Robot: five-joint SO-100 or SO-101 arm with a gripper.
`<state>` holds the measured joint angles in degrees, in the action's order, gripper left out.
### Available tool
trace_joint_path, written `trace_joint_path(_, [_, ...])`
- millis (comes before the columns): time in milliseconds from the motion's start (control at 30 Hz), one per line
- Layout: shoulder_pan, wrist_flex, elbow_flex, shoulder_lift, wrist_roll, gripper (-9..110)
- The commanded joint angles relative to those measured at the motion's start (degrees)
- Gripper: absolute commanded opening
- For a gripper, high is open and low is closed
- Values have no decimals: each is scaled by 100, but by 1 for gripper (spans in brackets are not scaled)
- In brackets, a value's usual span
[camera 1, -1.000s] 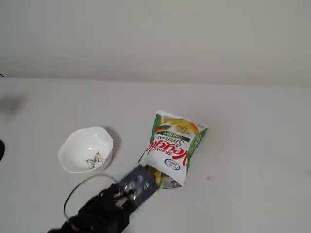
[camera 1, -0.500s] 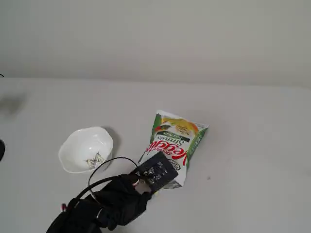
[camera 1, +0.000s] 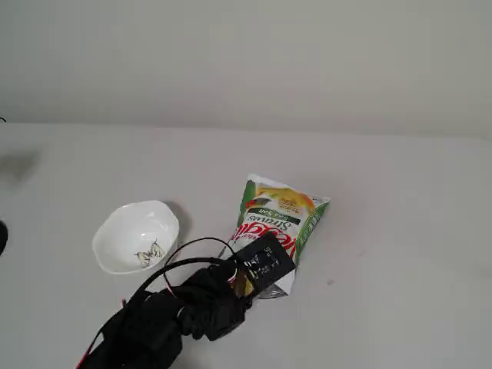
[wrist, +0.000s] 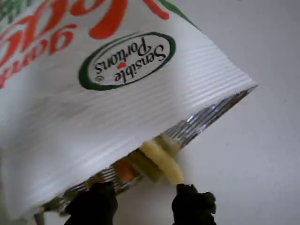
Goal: Pick up veggie straw from inside of open veggie straw packet and place it inside the bowl on the left side of the veggie straw packet
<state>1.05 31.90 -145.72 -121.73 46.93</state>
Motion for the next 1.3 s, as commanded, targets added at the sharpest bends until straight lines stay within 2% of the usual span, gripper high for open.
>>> trace_joint_path(0, [-123, -343, 483, 299, 123, 16])
trace_joint_path(867, [-281, -914, 1002, 1608, 308, 15])
trace_joint_path(1067, [-281, -932, 1046, 1723, 316, 11])
trace_joint_path(1267, [-264, -923, 1072, 1767, 316, 1])
